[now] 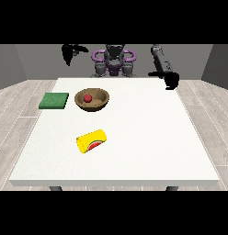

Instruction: Pick the cup and pour the ball into the bowl, then pick the bowl and place it on the pad

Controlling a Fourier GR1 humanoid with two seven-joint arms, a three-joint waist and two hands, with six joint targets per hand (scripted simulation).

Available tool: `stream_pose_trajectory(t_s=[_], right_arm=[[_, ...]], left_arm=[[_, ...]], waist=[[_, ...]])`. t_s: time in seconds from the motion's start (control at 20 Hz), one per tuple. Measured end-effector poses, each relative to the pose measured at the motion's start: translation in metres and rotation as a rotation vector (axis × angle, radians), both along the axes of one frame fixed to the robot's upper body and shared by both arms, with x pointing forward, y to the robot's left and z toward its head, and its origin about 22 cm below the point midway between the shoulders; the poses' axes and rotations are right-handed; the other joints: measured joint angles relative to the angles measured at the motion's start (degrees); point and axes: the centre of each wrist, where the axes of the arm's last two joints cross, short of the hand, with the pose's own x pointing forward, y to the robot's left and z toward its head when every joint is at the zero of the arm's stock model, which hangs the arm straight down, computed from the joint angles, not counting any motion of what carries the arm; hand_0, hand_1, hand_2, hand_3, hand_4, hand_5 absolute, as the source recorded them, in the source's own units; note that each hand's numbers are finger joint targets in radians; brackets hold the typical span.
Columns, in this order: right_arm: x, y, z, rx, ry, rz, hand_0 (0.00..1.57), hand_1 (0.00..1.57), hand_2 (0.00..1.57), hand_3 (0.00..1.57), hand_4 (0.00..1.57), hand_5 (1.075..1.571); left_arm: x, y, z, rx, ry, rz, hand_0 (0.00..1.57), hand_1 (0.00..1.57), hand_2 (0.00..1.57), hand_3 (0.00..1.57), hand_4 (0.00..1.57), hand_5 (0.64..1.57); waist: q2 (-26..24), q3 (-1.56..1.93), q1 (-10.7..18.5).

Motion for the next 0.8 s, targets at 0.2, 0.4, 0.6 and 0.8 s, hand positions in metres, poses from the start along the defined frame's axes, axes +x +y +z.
stream_pose_trajectory(t_s=[0.2,0.4,0.6,0.8], right_arm=[[0.011,0.004,-0.005,0.013,0.021,-0.013,0.0,0.0,0.0,0.0,0.47,1.569],[0.028,0.002,-0.03,0.035,0.064,-0.005,0.0,0.0,0.0,0.0,0.4,1.568],[0.045,-0.002,-0.061,0.08,0.096,-0.008,0.0,0.0,0.0,0.0,0.39,1.57],[0.061,-0.013,-0.084,0.116,0.117,-0.006,0.0,0.0,0.0,0.0,0.33,1.571]], left_arm=[[0.006,0.048,0.036,0.017,-0.016,-0.032,0.0,0.0,0.0,0.0,0.0,1.525],[0.012,0.071,0.092,0.069,-0.039,-0.026,0.0,0.0,0.0,0.0,0.0,1.518],[0.012,0.083,0.144,0.13,-0.062,-0.031,0.0,0.0,0.0,0.0,0.0,1.523],[0.005,0.098,0.19,0.174,-0.091,-0.023,0.0,0.0,0.0,0.0,0.0,1.541]], waist=[[1.56,0.17,-0.03],[2.28,0.3,-0.39],[3.39,0.37,0.08],[4.72,0.4,0.2]])
